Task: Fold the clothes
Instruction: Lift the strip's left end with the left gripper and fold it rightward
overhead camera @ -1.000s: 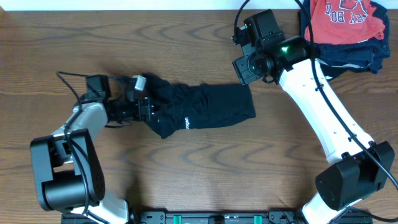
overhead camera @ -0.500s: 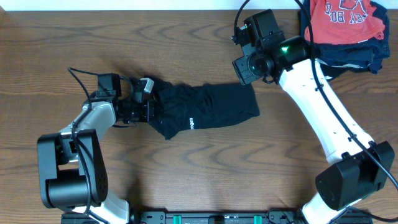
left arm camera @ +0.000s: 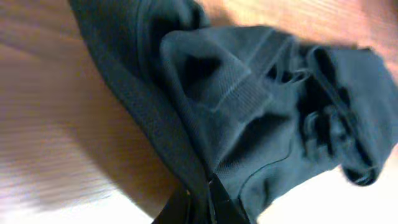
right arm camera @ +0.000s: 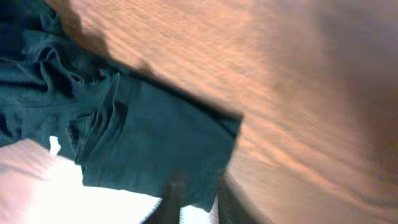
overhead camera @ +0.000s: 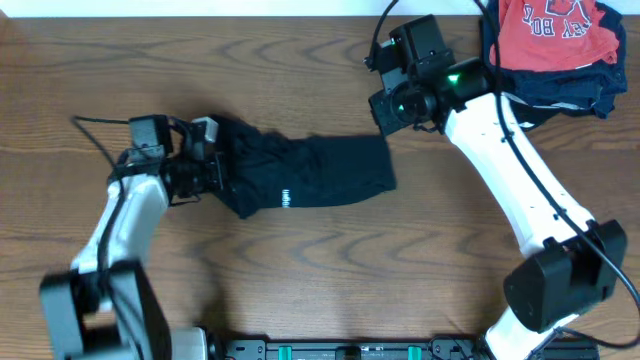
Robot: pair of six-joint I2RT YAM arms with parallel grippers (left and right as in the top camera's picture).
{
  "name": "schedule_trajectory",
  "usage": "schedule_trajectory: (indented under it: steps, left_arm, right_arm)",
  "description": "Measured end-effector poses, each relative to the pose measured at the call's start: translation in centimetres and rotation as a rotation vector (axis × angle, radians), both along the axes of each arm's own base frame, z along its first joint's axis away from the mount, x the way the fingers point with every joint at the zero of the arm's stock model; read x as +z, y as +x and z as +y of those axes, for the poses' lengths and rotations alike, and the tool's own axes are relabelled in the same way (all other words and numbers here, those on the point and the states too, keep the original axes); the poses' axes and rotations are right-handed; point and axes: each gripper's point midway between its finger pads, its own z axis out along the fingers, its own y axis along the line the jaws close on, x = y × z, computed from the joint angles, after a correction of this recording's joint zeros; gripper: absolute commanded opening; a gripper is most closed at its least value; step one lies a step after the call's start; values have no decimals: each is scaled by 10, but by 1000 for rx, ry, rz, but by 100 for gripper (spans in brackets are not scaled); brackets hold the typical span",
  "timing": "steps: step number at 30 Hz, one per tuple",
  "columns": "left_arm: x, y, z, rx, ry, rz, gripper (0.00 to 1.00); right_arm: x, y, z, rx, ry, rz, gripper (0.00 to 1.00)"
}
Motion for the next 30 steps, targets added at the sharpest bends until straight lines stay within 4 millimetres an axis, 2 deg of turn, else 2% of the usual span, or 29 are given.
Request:
schedule_trajectory:
  steps: [3, 7, 14, 20, 22, 26, 30]
  left_arm:
    - [21, -3, 11, 41, 70, -44, 6]
    - [36, -7, 19, 79, 120, -72, 6]
    - [36, -8, 25, 98, 147, -67, 6]
    - [37, -6, 26, 102, 155, -76, 6]
    - [38, -6, 26, 102, 156, -79, 6]
    - [49, 1, 24, 97, 161, -108, 6]
    - [70, 10, 5, 43, 165, -174, 6]
  right_arm:
    - [-21, -5, 11, 9, 48, 84, 1]
    - [-50, -12, 29, 35, 120, 205, 1]
    - [-92, -23, 53, 79, 225, 368, 1]
    - [-153, -39, 68, 89, 289, 566, 1]
    - [-167, -45, 70, 87, 322, 625, 1]
    - [-164, -41, 62, 71, 388, 655, 1]
    - [-163, -35, 44, 44, 405, 664, 1]
